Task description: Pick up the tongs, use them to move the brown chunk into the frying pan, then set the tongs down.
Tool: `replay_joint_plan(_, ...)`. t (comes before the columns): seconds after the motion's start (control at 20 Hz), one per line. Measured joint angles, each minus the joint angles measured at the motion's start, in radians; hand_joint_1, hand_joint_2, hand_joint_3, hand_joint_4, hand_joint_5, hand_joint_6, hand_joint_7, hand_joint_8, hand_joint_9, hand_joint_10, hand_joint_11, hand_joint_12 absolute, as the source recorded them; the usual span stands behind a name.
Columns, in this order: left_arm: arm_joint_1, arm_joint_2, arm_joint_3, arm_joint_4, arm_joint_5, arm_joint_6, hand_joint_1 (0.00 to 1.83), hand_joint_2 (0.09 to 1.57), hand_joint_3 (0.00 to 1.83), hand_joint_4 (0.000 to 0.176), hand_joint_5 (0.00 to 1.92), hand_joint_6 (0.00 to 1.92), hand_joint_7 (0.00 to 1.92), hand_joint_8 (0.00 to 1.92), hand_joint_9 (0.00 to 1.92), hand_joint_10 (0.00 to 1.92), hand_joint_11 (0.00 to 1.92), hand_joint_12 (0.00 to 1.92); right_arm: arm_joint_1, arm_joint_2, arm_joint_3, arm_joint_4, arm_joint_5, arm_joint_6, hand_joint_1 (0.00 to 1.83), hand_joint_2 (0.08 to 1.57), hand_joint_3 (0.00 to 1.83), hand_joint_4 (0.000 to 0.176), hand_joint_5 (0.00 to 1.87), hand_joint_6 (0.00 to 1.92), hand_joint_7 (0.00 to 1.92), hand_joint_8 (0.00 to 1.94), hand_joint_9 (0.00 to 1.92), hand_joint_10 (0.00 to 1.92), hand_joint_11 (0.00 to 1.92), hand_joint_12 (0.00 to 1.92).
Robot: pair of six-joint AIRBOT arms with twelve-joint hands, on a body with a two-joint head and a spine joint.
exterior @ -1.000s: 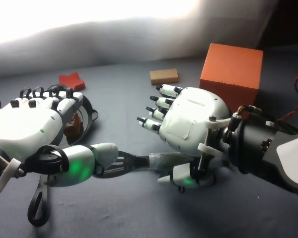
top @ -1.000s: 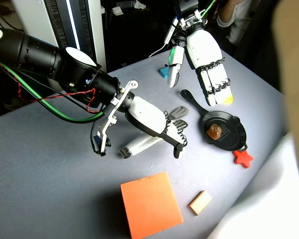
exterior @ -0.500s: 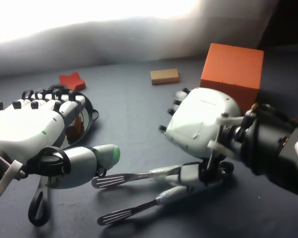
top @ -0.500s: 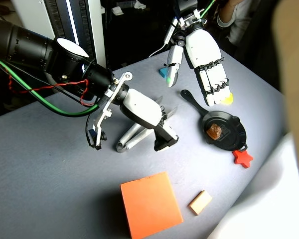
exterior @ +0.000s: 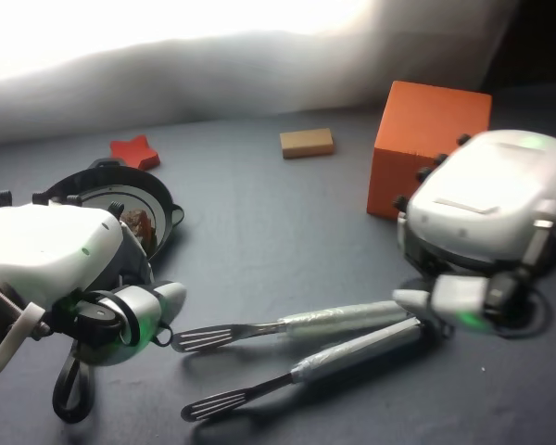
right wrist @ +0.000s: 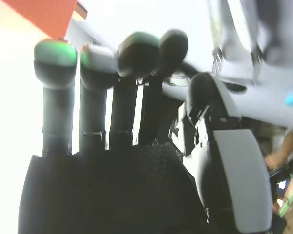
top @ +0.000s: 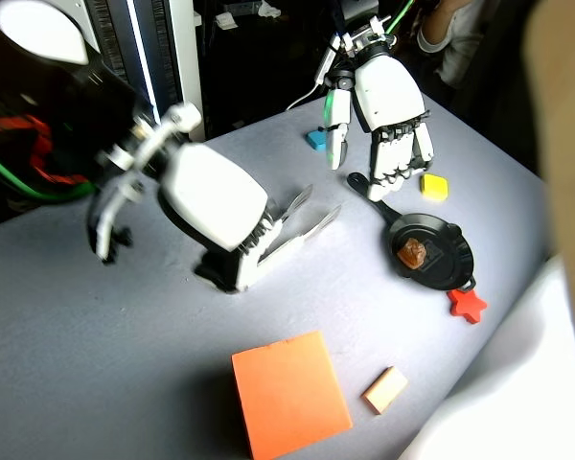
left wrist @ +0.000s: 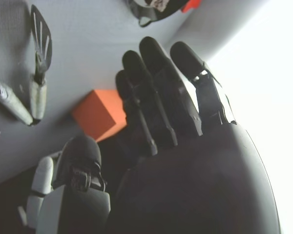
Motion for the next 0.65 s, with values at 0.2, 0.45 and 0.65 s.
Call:
replay_joint_plan(0.2,0.000,0.000,0.000,0.001,0.000,0.000,0.45,1.47,0.00,0.000,0.91,1.64,1.07,1.66,1.01,1.92,0.98,1.92,0.014,0.128,-0.083,0.007,0.012,-0.042,0.66,1.44,0.02,0.000,1.06,1.65,1.25,1.81,1.27,1.92,1.25,1.92)
replay_joint_plan(0.45,-0.007,0.000,0.005,0.002,0.000,0.000,0.50,1.49,0.01,0.000,0.92,1.79,1.06,1.80,1.05,1.92,0.99,1.92,0.028,0.311,-0.147,0.099,0.158,-0.090,0.93,1.40,0.00,0.000,0.56,1.74,1.25,1.90,1.27,1.92,1.22,1.92)
replay_joint_plan(0.65,-0.008,0.000,0.008,0.002,-0.001,0.000,0.78,1.41,0.00,0.050,0.54,1.75,1.01,1.78,0.99,1.92,0.94,1.92,0.061,0.360,-0.145,0.090,0.209,-0.089,0.94,1.46,0.00,0.000,0.58,1.71,1.22,1.89,1.23,1.92,1.17,1.92)
